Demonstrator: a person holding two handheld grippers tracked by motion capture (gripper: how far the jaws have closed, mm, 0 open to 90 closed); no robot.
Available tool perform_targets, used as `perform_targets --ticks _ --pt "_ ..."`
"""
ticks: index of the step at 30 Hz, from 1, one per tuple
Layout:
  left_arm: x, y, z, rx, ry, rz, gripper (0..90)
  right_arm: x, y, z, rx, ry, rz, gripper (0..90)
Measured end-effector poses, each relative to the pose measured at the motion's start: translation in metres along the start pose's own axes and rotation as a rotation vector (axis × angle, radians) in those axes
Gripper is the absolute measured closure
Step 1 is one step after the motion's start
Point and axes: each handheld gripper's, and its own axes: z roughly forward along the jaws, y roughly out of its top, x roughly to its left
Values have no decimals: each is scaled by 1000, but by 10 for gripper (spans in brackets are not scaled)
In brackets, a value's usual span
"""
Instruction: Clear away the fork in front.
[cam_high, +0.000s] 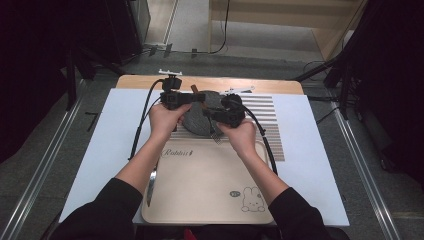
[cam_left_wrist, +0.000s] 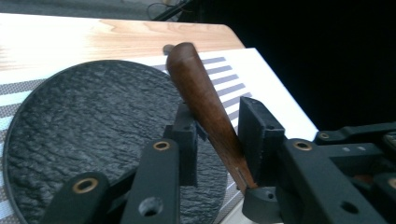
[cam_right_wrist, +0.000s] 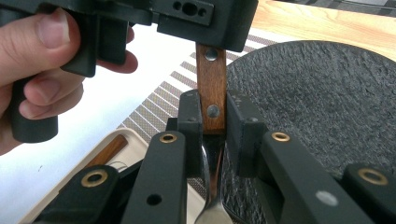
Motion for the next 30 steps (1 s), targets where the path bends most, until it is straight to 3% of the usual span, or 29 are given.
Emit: perform_targets --ticks 7,11,18,25,30 --pt "1 2 -2 -15 -93 -59 786 2 0 0 -6 -1 -7 754" --pt "-4 3 -4 -20 -94 -43 793 5 2 -2 -22 -16 -15 704" --pt "-2 5 -9 -27 -92 -35 793 -1 4 -12 -21 23 -3 530" --pt "-3 5 -14 -11 -97 -24 793 -2 1 -24 -10 0 -80 454" --pt "-6 4 -18 3 -130 -24 793 -4 -3 -29 5 26 -96 389"
